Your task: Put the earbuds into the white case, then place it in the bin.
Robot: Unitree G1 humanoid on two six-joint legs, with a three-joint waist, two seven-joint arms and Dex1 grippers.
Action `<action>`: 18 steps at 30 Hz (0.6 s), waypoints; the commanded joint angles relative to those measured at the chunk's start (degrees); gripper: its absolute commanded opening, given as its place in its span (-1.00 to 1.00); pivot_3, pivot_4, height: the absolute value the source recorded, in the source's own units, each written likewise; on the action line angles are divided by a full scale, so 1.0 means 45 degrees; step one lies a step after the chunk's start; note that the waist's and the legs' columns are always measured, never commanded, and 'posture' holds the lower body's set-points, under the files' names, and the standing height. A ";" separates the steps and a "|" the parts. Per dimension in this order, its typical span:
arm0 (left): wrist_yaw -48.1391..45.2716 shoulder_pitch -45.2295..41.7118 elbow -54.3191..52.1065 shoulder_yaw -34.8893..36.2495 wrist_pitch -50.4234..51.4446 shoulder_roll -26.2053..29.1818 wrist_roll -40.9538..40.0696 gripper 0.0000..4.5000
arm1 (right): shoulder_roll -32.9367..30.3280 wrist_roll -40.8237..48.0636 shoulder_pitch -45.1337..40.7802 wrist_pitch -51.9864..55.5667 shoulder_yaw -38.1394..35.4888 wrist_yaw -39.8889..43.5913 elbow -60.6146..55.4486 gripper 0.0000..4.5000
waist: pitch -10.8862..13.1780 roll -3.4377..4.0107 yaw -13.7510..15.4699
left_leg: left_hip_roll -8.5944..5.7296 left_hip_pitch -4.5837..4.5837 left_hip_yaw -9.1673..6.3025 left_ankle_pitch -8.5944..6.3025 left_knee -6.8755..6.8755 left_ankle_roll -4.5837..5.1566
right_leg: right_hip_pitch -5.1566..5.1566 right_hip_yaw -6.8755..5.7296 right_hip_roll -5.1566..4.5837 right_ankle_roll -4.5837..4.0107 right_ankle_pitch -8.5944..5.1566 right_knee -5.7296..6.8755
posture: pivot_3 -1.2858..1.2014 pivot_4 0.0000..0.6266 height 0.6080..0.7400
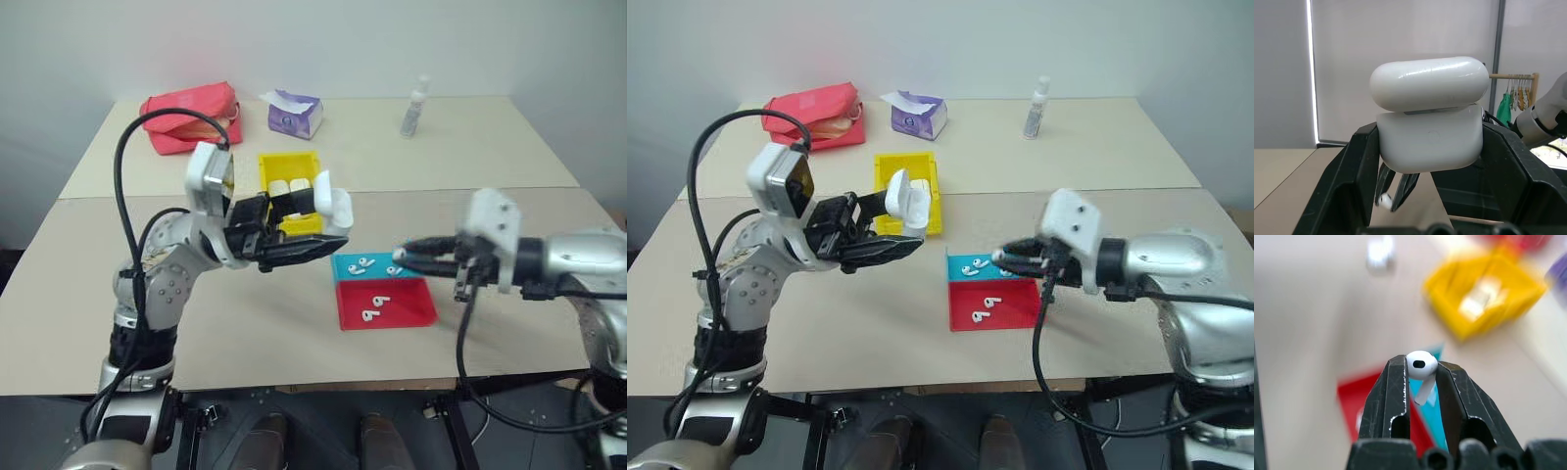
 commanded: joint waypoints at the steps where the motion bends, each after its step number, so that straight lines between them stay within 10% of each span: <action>1: -0.0391 -0.0409 0.0151 -0.0090 -0.0450 -0.0468 -0.0242 0.24 | 0.1314 0.2256 -0.0349 -0.0163 -0.1999 -0.1716 -0.0689 -0.72 | 0.0000 0.0000 0.0001 | -0.0002 -0.0001 0.0000 0.0001 0.0001 -0.0001 | -0.0005 0.0002 -0.0001 0.0000 0.0000 0.0003 | 0.03 -0.52 1.00; 18: -0.0047 -0.0839 0.0576 -0.0475 -0.0502 -0.1907 -0.0067 0.24 | 0.2814 0.7740 -0.2121 -0.0331 -0.0631 -0.6796 -0.0726 -0.72 | -0.0002 0.0004 -0.0135 | -0.0002 0.0001 0.0000 0.0004 -0.0011 -0.0005 | -0.0010 0.0005 0.0004 0.0000 0.0000 0.0013 | 0.03 -0.52 1.00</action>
